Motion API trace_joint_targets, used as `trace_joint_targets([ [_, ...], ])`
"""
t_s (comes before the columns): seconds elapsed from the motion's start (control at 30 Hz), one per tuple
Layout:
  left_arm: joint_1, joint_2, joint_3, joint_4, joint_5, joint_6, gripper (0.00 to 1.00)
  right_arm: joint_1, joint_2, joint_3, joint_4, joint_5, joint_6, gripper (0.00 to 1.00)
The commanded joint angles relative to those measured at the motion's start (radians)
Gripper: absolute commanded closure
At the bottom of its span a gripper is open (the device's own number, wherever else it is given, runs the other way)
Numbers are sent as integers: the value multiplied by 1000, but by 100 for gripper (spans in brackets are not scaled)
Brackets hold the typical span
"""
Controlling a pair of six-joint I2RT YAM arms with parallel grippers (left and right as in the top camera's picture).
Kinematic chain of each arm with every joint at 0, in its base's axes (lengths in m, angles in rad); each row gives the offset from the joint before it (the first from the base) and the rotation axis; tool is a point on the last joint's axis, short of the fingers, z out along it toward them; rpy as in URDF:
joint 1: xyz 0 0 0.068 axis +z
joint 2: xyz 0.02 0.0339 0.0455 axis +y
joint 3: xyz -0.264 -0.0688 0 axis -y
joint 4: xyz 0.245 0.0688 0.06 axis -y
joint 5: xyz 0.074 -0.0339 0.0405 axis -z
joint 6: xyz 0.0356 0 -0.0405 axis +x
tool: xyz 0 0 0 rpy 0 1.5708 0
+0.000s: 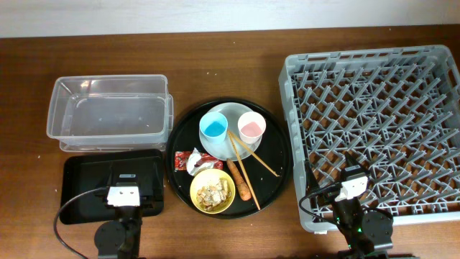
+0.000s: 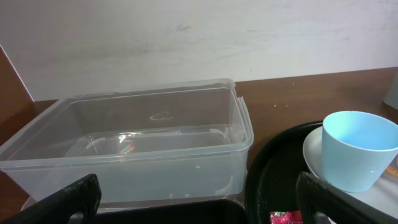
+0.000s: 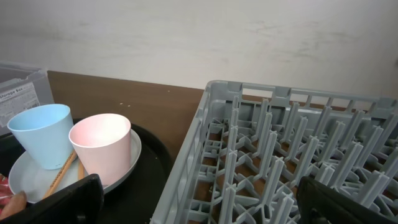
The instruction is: Sort waste into correct bins and load items into the dishwasher rack
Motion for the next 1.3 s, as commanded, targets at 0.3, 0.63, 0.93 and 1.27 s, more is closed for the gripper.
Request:
trace_joint_targets([
  [0.3,-14,-5,-6,-1,4,16,1,3,-6,-5,-5,6,2,2],
  [0.63,-14,-5,-6,-1,4,16,1,3,-6,-5,-5,6,2,2],
  [0.93,-14,-5,-6,-1,4,16,1,3,-6,-5,-5,6,2,1],
  [1.27,-14,-5,2,14,146,1,1,3,-6,-5,-5,6,2,2],
])
